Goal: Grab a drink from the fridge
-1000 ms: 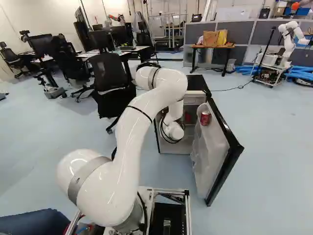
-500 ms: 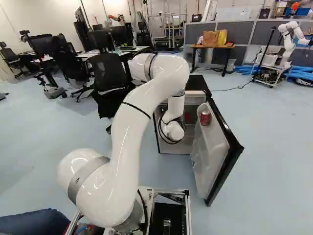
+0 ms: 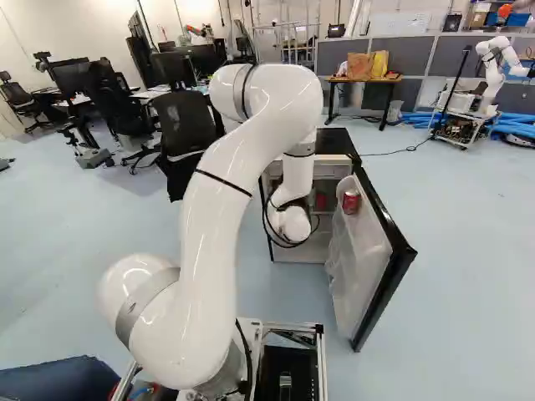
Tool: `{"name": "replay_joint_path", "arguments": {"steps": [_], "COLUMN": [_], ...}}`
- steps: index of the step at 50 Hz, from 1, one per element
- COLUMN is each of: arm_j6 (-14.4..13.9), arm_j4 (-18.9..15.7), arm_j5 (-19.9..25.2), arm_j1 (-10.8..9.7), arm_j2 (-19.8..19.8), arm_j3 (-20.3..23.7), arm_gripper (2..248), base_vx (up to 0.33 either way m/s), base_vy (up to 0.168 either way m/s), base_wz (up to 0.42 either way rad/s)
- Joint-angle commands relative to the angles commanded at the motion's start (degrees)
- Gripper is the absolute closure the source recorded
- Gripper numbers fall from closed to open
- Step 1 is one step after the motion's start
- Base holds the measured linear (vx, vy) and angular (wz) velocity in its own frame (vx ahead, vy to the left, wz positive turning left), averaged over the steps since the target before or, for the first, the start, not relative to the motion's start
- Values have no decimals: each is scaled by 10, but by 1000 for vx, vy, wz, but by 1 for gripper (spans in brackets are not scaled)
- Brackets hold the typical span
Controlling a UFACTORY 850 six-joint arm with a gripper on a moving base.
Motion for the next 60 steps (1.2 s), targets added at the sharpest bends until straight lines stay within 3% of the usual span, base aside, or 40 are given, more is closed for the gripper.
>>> {"name": "replay_joint_path", "arguments": {"steps": [46,60], "arm_j6": [0,0], "arm_j4": [140,153], "arm_j5": [22,22], "arm_j1": [-21,-19], "arm_j2": [170,204], "arm_j3": [181,203], "arm_gripper": [156,156], "base_vx": [0,0], "base_vy": [0,0], "base_wz": [0,0]}}
